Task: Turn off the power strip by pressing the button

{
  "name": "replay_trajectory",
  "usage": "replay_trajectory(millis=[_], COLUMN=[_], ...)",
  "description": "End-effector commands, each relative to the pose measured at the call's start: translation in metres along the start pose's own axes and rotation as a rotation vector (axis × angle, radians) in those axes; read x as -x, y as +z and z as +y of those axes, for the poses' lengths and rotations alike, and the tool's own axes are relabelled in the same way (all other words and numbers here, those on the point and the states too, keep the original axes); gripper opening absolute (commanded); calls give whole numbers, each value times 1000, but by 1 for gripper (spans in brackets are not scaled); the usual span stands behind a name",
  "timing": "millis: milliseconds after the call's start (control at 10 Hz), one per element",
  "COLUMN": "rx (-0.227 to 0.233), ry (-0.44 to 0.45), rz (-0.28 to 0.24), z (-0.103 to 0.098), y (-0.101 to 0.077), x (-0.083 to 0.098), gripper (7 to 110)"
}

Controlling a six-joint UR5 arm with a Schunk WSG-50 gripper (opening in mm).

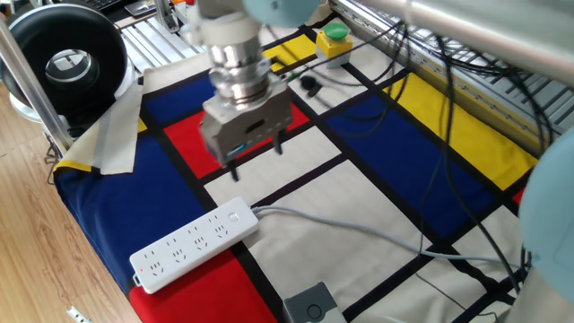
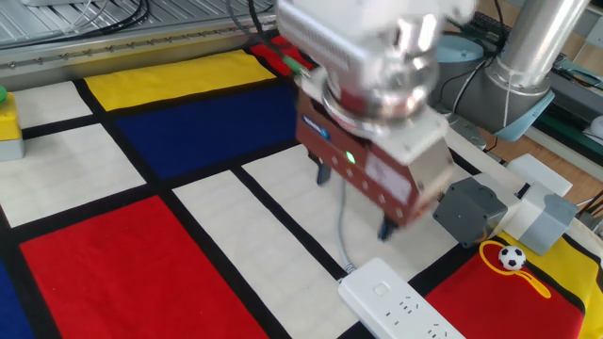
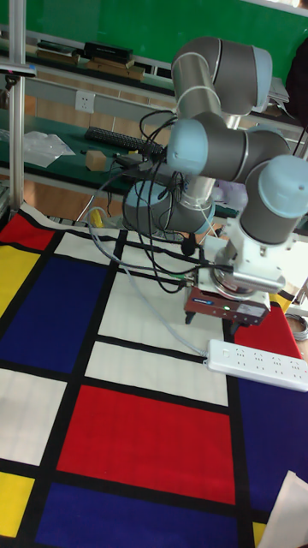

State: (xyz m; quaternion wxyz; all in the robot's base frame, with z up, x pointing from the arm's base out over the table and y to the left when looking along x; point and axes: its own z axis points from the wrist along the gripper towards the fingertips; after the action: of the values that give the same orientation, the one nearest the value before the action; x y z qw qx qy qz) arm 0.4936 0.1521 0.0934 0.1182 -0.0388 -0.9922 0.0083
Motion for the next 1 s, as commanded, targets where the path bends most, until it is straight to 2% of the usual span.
replay_trajectory(millis=[0,200,400,900], rx=[7,7,10,27], ry=[39,34,37,12], rz=[2,-4,-4,-36], z=[23,19,18,15], y=[18,31,34,47], x=[9,7,-2,-8], gripper=[88,88,88,88])
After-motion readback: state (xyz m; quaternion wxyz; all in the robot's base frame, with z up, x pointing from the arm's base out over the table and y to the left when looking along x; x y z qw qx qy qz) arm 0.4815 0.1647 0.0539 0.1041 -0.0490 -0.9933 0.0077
